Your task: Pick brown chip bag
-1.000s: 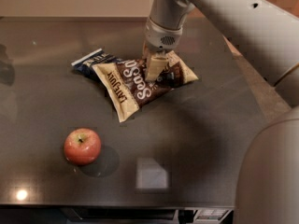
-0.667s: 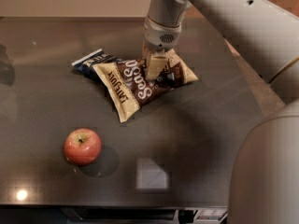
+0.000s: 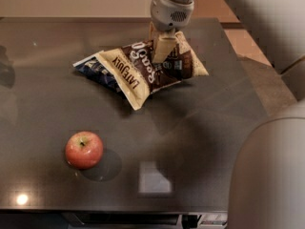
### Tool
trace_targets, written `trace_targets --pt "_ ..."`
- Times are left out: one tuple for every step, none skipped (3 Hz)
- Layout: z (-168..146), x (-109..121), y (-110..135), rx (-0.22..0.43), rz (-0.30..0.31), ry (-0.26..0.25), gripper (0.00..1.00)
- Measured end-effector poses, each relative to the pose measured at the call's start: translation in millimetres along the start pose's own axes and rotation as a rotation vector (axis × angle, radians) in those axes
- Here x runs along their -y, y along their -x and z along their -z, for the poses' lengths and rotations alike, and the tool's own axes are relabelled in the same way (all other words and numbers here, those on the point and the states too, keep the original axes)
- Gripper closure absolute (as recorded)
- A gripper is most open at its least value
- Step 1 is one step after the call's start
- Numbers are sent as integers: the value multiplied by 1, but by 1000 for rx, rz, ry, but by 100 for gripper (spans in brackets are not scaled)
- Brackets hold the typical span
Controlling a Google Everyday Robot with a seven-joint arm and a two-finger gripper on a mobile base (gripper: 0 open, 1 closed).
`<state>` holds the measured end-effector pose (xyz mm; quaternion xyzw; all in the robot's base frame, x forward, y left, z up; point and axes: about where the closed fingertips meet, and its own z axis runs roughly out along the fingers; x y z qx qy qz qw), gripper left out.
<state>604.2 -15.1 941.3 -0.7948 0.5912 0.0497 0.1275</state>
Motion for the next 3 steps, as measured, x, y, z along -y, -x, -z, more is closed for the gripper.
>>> trace_targets --pt "27 0 10 30 29 -44 100" --pt "59 5 21 78 44 -130 100" --pt "58 12 24 86 44 -155 100"
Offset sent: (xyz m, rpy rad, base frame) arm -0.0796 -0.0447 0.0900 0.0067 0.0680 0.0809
